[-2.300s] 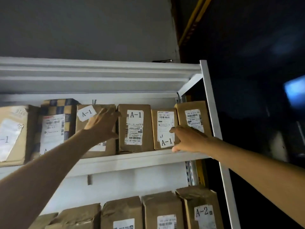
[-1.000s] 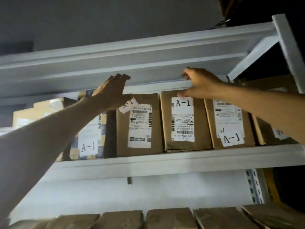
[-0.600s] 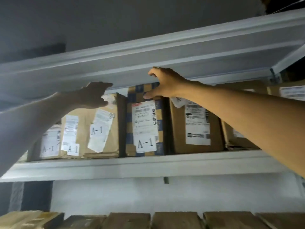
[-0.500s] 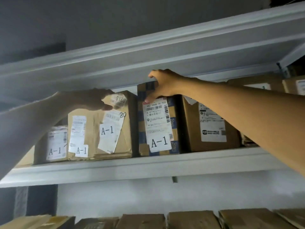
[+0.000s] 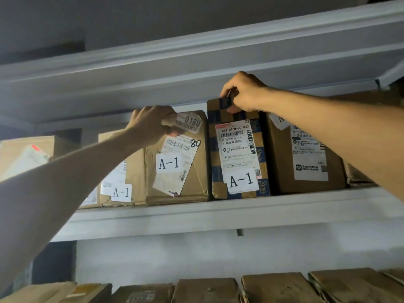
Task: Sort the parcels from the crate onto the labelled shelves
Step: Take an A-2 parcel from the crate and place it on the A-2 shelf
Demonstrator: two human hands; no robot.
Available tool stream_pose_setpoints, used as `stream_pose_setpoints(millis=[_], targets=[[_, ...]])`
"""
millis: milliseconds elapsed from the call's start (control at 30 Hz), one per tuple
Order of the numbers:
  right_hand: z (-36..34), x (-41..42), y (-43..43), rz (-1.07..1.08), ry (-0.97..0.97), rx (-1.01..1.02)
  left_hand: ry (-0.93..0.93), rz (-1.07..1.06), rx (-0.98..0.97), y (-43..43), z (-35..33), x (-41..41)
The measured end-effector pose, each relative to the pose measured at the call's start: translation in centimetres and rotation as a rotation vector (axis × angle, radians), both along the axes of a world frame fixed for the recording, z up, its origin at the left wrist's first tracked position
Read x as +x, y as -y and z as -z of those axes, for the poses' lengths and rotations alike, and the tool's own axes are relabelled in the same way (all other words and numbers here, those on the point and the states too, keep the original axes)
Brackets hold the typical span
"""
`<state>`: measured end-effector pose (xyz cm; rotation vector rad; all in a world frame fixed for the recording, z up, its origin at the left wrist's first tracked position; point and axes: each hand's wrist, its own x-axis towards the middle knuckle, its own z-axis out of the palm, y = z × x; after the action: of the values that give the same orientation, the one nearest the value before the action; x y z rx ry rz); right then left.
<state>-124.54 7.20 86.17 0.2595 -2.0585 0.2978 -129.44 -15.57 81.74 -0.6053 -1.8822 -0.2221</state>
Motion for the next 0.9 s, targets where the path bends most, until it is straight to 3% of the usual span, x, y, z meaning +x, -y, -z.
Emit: stream_pose_setpoints(millis=[333, 633, 767, 900], targets=[[-0.1, -0.7, -1.9, -0.072, -0.001, 0.022, -0.001, -0.03, 0.003, -1.1, -0.2, -0.2], [-0.4, -0.2, 1.3, 0.045, 0.113, 0.172, 0.114, 0.193, 0.043, 2.7, -0.2, -0.9], [0.4, -0.8, 5.6, -0.064, -0.029, 0.272, 0.067, 0.064, 0.049, 7.7, -0.5, -2.1], [0.6, -1.2, 10.4, -0.16, -0.069, 0.217, 0.124, -0.069, 0.032, 13.2, -0.6, -3.7]])
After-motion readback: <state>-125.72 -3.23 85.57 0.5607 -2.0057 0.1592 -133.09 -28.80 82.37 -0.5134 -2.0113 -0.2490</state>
